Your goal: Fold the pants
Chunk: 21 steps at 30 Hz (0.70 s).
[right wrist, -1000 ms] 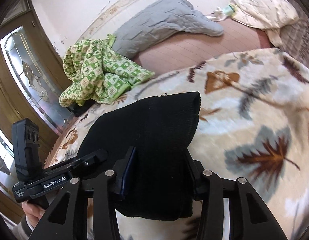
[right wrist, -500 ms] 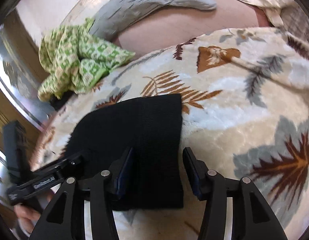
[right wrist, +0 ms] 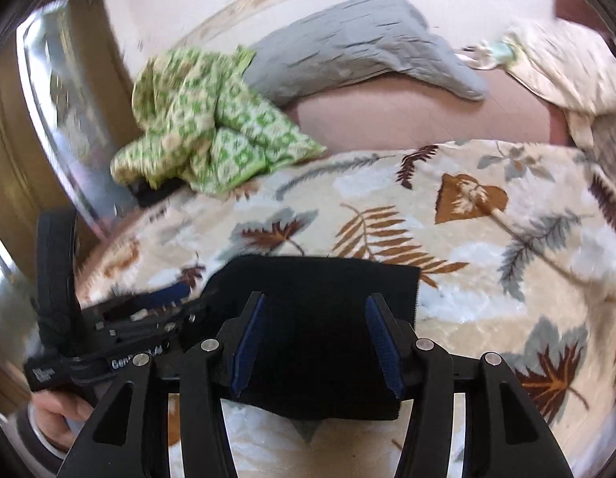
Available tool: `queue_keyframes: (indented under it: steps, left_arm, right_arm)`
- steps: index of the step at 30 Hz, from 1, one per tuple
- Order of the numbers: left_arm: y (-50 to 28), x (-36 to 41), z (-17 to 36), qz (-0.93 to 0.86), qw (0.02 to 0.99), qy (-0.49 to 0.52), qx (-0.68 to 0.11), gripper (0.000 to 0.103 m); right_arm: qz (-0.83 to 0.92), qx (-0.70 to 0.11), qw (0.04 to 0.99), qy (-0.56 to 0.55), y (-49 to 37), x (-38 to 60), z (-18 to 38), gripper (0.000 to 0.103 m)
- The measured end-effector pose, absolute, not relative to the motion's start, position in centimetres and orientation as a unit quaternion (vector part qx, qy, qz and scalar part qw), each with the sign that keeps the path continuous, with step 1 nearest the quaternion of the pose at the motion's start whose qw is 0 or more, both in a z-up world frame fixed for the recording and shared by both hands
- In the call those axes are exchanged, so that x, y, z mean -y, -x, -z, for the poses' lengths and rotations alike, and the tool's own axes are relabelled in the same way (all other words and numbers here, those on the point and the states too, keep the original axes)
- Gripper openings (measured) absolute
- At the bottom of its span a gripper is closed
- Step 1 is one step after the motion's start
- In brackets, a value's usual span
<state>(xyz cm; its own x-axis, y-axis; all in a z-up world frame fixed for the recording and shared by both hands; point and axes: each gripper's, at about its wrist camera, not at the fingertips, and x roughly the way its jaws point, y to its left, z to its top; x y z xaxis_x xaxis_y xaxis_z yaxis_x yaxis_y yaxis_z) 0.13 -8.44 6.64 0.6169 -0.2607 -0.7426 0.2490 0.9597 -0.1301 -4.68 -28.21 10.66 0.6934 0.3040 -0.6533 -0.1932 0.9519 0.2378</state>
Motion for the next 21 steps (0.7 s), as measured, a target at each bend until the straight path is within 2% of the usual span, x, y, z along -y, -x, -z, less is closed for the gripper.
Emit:
queue_keyframes:
  steps: [4, 6, 7, 9, 21]
  left_arm:
    - [-0.9, 8.6, -5.0, 0.126, 0.895, 0.001, -0.428, 0.062]
    - [-1.3, 8.7, -4.0, 0.123, 0.891, 0.002, -0.437, 0.066]
    - [-1.4, 8.7, -3.7, 0.124, 0.890, 0.007, -0.439, 0.072]
    - [-1.5, 8.7, -3.3, 0.125, 0.889, 0.013, -0.440, 0.074]
    - [-0.2, 8.4, -4.6, 0.127, 0.896, 0.003, -0.426, 0.073]
  right_arm:
    - [-0.105, -0.398, 0.910, -0.059, 4.5, 27.7, -8.4, 0.053]
    - [-0.081, -0.417, 0.904, -0.046, 4.5, 27.6, -6.3, 0.054]
    - [-0.073, -0.424, 0.902, -0.033, 4.6, 27.3, -5.3, 0.054]
    - [-0.062, -0.411, 0.910, -0.007, 5.3, 26.7, -4.4, 0.055]
    - [-0.088, -0.397, 0.912, -0.053, 3.3, 28.1, -8.0, 0.060]
